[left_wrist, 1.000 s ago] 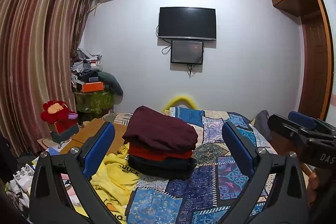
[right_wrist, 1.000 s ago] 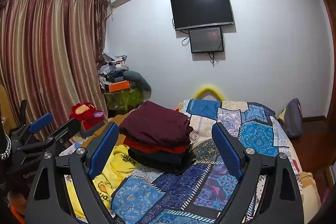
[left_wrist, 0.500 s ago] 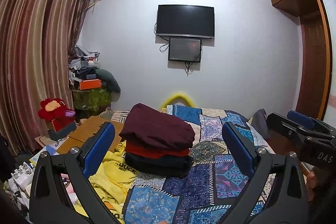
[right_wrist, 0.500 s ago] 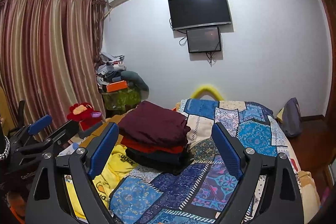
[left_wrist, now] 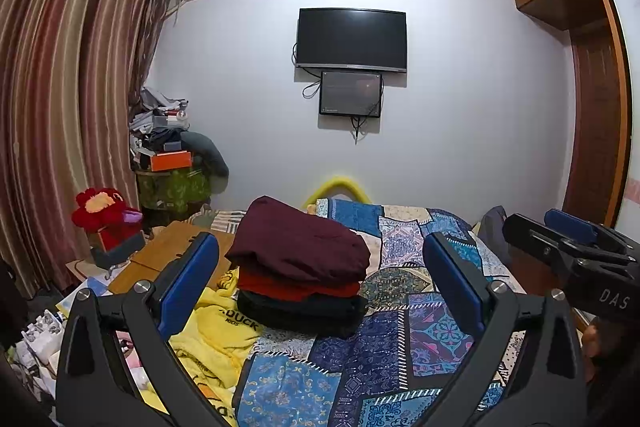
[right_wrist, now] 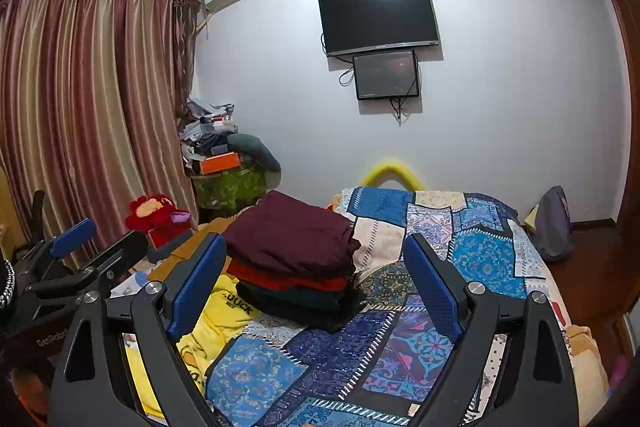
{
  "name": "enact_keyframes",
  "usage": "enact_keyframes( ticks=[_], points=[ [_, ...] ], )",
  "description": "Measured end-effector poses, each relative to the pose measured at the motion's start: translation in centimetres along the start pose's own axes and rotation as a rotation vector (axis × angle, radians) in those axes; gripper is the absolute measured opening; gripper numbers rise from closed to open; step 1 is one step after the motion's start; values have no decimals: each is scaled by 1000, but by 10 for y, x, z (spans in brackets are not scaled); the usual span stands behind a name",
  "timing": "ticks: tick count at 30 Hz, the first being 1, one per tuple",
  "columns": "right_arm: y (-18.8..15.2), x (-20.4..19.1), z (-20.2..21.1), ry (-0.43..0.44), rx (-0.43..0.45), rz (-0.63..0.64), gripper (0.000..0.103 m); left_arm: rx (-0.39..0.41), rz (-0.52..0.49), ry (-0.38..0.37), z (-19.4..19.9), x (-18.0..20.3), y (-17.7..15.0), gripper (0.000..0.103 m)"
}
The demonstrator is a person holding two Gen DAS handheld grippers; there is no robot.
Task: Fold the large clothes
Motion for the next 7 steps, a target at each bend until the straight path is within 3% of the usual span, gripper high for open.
enact_keyframes(
  ticks=[7],
  points=[
    [-1,1,-1,-2,-5,-3,88,-2,-4,2,-2,1,0,102]
  ],
)
Point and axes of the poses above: each gripper's, at about its wrist camera, not at the fingertips, and z roughly against the way its jaws point, x to its right, y to its top, the point moved 3 cm from there along -z, roughly the way its jaws point, and after that the axes turned 3 degrees about -x, right-handed, at the moved point
